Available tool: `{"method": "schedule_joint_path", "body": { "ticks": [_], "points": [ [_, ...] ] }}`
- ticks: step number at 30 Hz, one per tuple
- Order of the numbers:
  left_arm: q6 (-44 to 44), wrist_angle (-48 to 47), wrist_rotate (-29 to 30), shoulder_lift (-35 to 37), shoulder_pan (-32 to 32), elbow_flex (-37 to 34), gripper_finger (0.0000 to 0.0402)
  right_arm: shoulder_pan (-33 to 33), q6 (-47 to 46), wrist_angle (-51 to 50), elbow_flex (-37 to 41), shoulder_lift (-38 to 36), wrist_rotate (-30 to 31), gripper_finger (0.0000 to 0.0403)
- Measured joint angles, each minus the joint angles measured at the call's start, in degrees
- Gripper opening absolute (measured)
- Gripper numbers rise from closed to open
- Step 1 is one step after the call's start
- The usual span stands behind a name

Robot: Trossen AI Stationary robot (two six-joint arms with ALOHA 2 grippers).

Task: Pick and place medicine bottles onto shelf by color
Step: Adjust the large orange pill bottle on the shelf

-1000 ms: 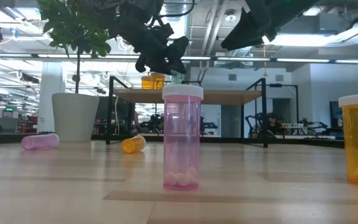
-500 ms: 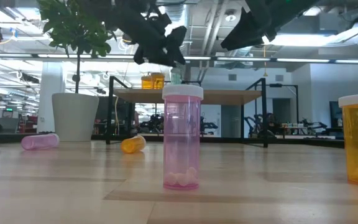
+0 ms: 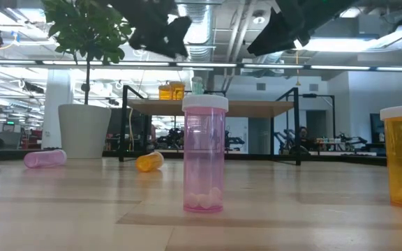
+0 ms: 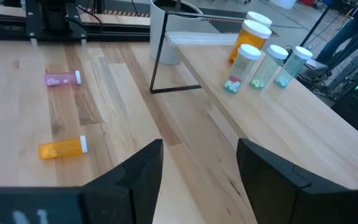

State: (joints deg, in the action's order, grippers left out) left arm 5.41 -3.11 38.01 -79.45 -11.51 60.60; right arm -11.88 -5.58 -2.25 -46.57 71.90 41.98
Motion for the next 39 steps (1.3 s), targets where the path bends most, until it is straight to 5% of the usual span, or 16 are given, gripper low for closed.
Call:
{"method": "schedule_joint_path", "body": {
  "ticks": [11,21,39],
  "points": [
    [9.08,-9.72,1.19,-0.03,-4.48,-0.02,0.0302,0.02,0.15,1.48,-0.02,0.26,-0.13,0.0226],
    [17.37,-9.49,-3.87,-0.31,-8.21,-0.02,0.0307,0.02,0.19,1.48,-0.02,0.59,-0.17,0.0226],
    [13.47,-6.53,-4.93,-0.31,-7.47,0.11,0.0307,0.39,1.06,2.75,-0.02,0.59,-0.15,0.0226]
  ]
}}
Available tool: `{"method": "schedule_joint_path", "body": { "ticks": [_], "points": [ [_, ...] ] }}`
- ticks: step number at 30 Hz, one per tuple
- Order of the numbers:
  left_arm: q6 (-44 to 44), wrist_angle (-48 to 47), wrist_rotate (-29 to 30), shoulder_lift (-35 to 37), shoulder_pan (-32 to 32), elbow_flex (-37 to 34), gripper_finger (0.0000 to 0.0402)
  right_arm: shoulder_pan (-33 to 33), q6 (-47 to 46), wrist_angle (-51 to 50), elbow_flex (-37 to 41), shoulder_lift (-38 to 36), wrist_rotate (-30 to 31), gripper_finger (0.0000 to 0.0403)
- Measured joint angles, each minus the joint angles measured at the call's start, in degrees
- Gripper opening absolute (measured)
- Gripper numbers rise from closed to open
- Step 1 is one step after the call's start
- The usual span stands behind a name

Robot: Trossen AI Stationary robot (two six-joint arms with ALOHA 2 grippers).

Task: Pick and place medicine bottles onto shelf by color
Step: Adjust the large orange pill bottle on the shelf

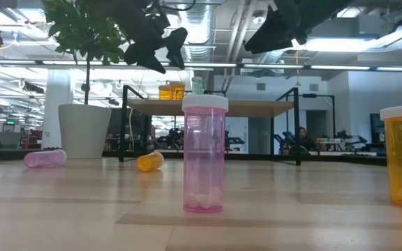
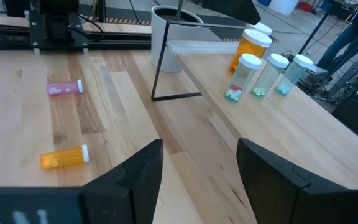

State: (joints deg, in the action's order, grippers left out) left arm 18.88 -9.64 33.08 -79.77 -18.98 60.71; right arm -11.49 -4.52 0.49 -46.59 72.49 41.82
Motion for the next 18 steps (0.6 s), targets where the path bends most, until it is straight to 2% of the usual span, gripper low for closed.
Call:
{"method": "schedule_joint_path", "body": {
  "ticks": [9,13,18],
  "points": [
    [-2.0,-5.3,3.21,-0.04,2.3,5.54,0.0307,0.0,0.03,-0.01,0.0,-0.02,0.0,0.0226],
    [-2.74,-5.58,2.13,-0.43,2.35,5.62,0.0307,0.0,0.01,-0.02,0.0,-0.02,0.0,0.0226],
    [-3.83,-4.14,0.8,-4.19,2.97,6.39,0.0307,0.0,0.09,0.39,0.0,-0.02,0.01,0.0226]
  ]
}}
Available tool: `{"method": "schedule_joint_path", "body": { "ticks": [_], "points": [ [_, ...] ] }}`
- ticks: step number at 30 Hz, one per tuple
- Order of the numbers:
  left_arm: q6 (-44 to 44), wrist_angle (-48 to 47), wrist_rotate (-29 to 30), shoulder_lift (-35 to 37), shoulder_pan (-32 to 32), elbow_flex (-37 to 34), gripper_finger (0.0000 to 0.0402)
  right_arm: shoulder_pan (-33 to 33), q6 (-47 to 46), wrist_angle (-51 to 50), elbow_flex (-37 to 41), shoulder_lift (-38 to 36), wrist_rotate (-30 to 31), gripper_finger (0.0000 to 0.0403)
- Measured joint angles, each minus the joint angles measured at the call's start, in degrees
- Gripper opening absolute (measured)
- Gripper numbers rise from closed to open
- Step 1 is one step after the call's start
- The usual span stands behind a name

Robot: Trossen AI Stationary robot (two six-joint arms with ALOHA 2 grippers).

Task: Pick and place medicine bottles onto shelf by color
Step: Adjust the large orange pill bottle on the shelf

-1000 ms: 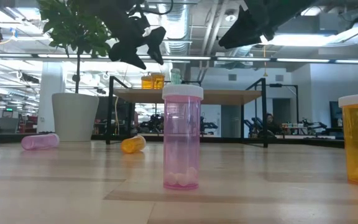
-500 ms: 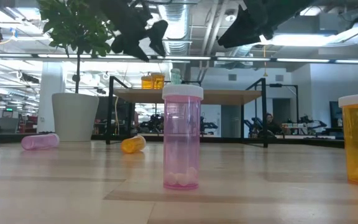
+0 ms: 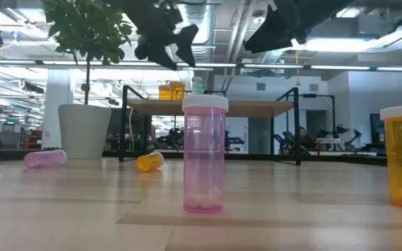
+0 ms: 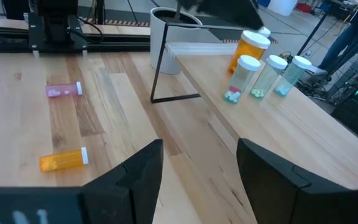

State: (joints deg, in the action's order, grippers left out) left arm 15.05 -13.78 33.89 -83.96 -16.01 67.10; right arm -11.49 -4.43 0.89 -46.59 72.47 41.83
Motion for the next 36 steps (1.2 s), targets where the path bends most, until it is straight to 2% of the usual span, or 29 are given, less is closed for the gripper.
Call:
{"method": "schedule_joint_path", "body": {
  "ticks": [5,9,21,26,32,36],
  "points": [
    [-0.47,-7.02,0.34,-5.62,-0.5,6.41,0.0306,0.0,0.35,0.0,0.0,0.0,0.01,0.0226],
    [-0.5,-11.13,1.3,-7.3,-0.48,9.83,0.0306,0.0,0.35,-0.44,0.0,0.0,0.01,0.0226],
    [-0.63,-13.13,2.75,-5.6,-0.49,9.6,0.0306,-0.53,0.33,-0.51,0.0,0.0,0.01,0.0226],
    [-1.29,-13.73,5.83,-5.56,0.43,9.56,0.0306,-0.52,0.33,-0.5,0.0,0.0,0.0,0.0226],
    [-1.14,-14.39,5.69,-5.53,0.55,9.54,0.0306,-0.55,0.31,-0.55,0.0,0.0,-0.01,0.0226],
    [-0.91,-11.11,5.62,-4.81,0.55,6.01,0.0306,-0.83,0.31,-0.62,0.0,0.0,-0.03,0.0226]
  ]
}}
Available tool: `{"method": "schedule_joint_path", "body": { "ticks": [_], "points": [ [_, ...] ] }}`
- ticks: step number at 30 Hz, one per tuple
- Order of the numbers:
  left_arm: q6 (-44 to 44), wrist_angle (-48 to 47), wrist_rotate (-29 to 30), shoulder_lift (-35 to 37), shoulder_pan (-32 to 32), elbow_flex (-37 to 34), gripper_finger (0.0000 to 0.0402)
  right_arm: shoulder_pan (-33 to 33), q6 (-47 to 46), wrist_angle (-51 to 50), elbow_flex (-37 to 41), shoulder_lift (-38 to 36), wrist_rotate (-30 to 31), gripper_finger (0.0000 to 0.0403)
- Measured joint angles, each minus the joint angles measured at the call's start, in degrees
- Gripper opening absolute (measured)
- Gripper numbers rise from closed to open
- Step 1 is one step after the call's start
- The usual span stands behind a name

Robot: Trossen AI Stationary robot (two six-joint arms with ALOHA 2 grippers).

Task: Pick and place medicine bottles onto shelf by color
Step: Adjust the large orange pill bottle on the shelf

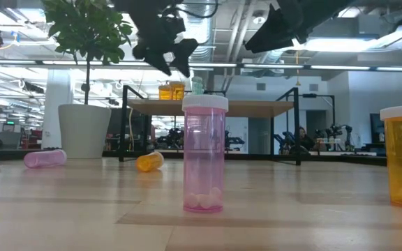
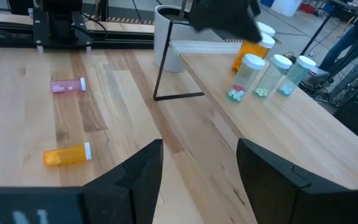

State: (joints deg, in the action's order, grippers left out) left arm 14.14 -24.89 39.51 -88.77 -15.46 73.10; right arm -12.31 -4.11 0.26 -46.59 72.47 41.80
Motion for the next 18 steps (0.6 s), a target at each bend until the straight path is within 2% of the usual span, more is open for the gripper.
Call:
{"method": "schedule_joint_path", "body": {
  "ticks": [5,8,14,18],
  "points": [
    [-0.37,11.68,-2.79,4.13,-0.68,-8.8,0.0306,-0.37,0.06,-0.44,0.0,0.0,0.0,0.0226],
    [-0.53,15.62,-3.8,6.22,-1.24,-10.77,0.0306,0.11,0.06,-0.28,0.0,0.0,0.0,0.0226],
    [0.91,14.95,-5.38,6.96,-2.68,-10.87,0.0306,0.82,0.04,0.7,0.0,-0.02,0.02,0.0226],
    [3.53,13.42,-9.0,6.16,-4.6,-10.9,0.0306,0.83,0.04,0.79,0.0,-0.02,0.04,0.0226]
  ]
}}
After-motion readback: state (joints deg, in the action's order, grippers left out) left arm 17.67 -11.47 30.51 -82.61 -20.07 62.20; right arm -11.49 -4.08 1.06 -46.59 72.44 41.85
